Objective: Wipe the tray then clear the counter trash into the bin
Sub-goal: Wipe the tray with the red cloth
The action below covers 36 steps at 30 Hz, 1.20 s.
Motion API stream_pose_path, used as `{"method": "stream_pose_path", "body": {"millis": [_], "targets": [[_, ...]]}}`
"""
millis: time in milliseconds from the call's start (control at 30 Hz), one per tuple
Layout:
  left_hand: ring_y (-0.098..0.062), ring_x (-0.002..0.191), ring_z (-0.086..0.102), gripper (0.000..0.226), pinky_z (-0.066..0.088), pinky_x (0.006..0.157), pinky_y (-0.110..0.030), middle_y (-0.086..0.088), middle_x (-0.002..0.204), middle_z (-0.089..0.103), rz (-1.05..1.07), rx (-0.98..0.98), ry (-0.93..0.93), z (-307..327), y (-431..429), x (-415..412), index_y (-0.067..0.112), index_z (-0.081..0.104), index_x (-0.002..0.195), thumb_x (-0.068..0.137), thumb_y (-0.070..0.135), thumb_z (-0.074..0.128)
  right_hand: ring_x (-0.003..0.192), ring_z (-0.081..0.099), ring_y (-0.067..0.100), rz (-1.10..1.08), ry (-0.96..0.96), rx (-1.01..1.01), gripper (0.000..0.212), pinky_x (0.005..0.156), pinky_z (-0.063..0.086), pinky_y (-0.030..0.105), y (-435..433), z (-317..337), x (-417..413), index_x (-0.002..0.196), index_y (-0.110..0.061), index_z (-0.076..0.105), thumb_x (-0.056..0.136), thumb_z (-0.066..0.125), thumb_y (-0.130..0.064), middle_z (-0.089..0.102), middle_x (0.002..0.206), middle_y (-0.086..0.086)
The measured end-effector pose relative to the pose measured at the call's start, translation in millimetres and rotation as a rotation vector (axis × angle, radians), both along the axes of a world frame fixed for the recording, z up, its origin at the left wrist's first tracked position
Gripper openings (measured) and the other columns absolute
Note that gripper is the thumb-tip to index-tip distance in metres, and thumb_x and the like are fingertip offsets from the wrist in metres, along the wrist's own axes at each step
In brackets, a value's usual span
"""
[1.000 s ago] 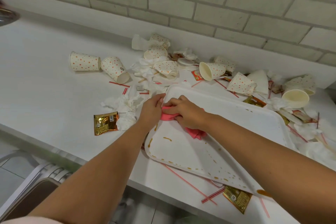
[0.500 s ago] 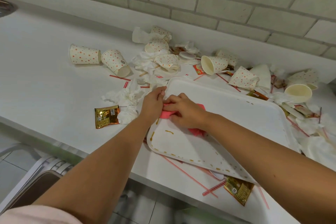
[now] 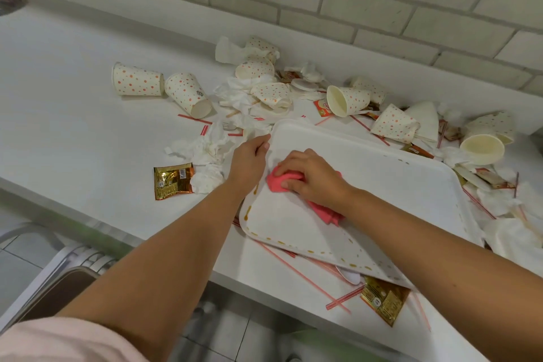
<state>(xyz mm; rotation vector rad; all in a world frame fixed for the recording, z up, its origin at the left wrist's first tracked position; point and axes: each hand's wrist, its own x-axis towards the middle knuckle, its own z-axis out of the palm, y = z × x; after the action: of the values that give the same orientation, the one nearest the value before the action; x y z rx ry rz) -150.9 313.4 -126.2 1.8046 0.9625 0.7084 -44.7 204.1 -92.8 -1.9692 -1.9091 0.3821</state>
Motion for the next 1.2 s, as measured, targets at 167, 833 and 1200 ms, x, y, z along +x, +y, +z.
{"method": "stream_pose_path", "body": {"millis": [167, 833, 1200], "targets": [[-0.021, 0.121, 0.053, 0.035, 0.035, 0.096, -0.015, -0.012, 0.129, 0.059, -0.004, 0.006, 0.002, -1.5, 1.2, -1.3, 0.005, 0.052, 0.130, 0.098, 0.011, 0.042, 0.094, 0.044, 0.023, 0.007, 0.007, 0.065, 0.021, 0.080, 0.026, 0.018, -1.1, -11.8, -34.0, 0.104, -0.012, 0.068, 0.083, 0.066, -0.015, 0.063, 0.106, 0.001], [-0.019, 0.121, 0.053, 0.034, 0.032, 0.089, -0.005, -0.010, 0.129, 0.059, 0.034, 0.020, 0.005, -3.3, 1.7, 1.1, 0.005, 0.054, 0.129, 0.097, 0.007, 0.041, 0.091, 0.035, 0.015, 0.224, -0.027, 0.011, 0.024, 0.078, 0.029, 0.021, -14.9, -4.7, -48.9, 0.108, -0.011, 0.071, 0.085, 0.065, -0.015, 0.060, 0.107, 0.006], [-0.021, 0.122, 0.053, 0.035, 0.029, 0.086, -0.002, -0.012, 0.131, 0.057, 0.027, 0.077, 0.033, -5.5, 2.0, 1.2, 0.003, 0.052, 0.130, 0.097, 0.007, 0.040, 0.095, 0.043, 0.025, 0.288, -0.070, -0.141, 0.022, 0.082, 0.034, 0.022, -14.4, 15.6, -17.4, 0.102, -0.011, 0.074, 0.081, 0.068, -0.008, 0.063, 0.104, 0.008]]}}
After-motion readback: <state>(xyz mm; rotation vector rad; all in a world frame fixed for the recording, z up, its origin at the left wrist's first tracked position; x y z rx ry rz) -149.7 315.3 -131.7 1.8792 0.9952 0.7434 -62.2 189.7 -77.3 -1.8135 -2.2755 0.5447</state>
